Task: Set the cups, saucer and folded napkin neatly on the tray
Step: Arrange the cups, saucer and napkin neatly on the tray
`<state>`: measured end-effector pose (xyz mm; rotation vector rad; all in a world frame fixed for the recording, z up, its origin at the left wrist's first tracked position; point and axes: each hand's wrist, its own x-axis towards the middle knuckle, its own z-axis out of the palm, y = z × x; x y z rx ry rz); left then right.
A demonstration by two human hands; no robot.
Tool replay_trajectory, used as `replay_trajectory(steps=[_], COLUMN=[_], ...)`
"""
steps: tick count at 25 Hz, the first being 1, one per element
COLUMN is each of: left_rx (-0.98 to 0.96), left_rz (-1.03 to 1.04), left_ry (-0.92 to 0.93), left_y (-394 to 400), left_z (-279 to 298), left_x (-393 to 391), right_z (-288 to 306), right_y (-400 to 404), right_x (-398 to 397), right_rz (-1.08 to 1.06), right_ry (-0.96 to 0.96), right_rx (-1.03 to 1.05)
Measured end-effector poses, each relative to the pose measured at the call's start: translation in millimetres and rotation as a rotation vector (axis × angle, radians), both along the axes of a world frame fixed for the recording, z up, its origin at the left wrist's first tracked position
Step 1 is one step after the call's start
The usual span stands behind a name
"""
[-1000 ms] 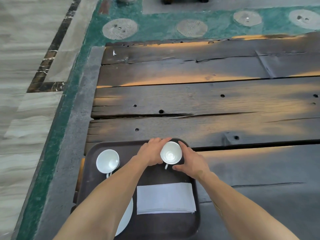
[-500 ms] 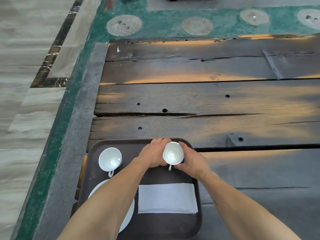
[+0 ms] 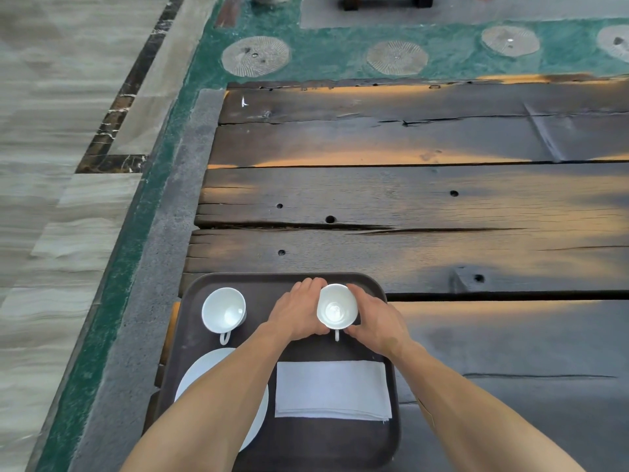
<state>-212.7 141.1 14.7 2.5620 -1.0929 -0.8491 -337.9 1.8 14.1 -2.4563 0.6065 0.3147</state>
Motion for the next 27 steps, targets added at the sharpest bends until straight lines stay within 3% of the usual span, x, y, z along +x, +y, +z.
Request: replay_trajectory(steps=[17,27], left_rx=[-0.023,0.069], left_rz=[0.003,0.039], left_ry=[0.012,-0.008], left_y=[1.3,3.7], left_z=[-2.0,-1.5], left_x=[0.3,-5.7], right_z=[-6.0,-8.0], right_y=[5.4,8.5], right_x=[-2.7,-5.5], right_rz=[-0.044,-0.066], right_ry=[-0.021,0.092], right_rx=[-0.068,-0.115])
